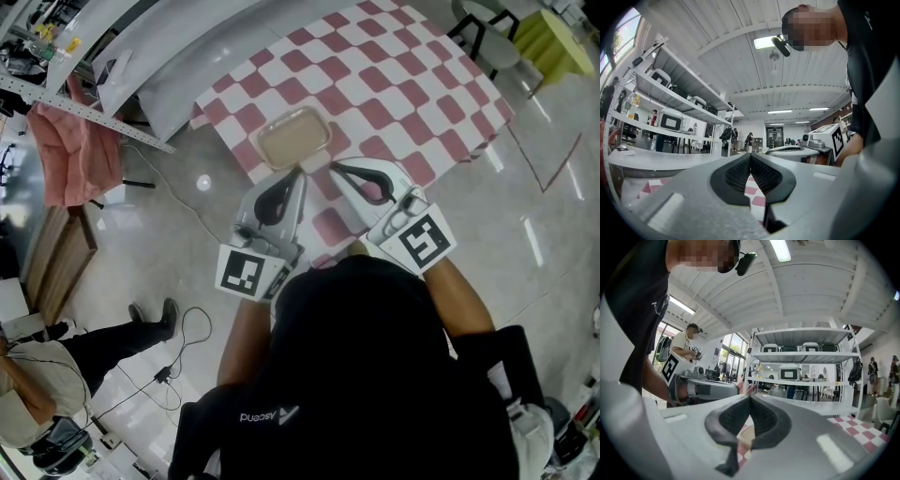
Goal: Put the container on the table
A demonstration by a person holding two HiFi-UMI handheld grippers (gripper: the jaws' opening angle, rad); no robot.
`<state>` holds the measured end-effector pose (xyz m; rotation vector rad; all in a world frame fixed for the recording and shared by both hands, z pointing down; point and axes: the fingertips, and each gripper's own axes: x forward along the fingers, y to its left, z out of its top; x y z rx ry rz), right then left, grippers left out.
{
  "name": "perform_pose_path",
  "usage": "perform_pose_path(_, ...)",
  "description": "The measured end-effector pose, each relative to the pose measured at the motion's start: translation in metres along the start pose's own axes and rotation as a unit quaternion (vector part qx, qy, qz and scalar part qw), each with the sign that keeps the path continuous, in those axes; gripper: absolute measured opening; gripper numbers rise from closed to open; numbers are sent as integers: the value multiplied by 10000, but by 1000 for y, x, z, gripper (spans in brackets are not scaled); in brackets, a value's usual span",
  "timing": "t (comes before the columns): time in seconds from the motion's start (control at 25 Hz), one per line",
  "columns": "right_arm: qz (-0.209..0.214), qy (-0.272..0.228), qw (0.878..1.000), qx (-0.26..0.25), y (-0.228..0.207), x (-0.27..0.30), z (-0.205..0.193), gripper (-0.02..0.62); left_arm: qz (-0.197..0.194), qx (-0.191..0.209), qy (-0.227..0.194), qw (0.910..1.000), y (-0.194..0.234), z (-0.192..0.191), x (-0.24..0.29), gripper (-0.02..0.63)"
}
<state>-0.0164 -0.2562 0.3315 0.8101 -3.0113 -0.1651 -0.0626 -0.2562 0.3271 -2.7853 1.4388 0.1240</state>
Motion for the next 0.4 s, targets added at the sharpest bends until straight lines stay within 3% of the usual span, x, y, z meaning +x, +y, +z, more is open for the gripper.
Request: perform_pose_path(0.4,56,96,9999,-44,4,4,-5,3,61,-30,81,9999,5,-3,-7,9)
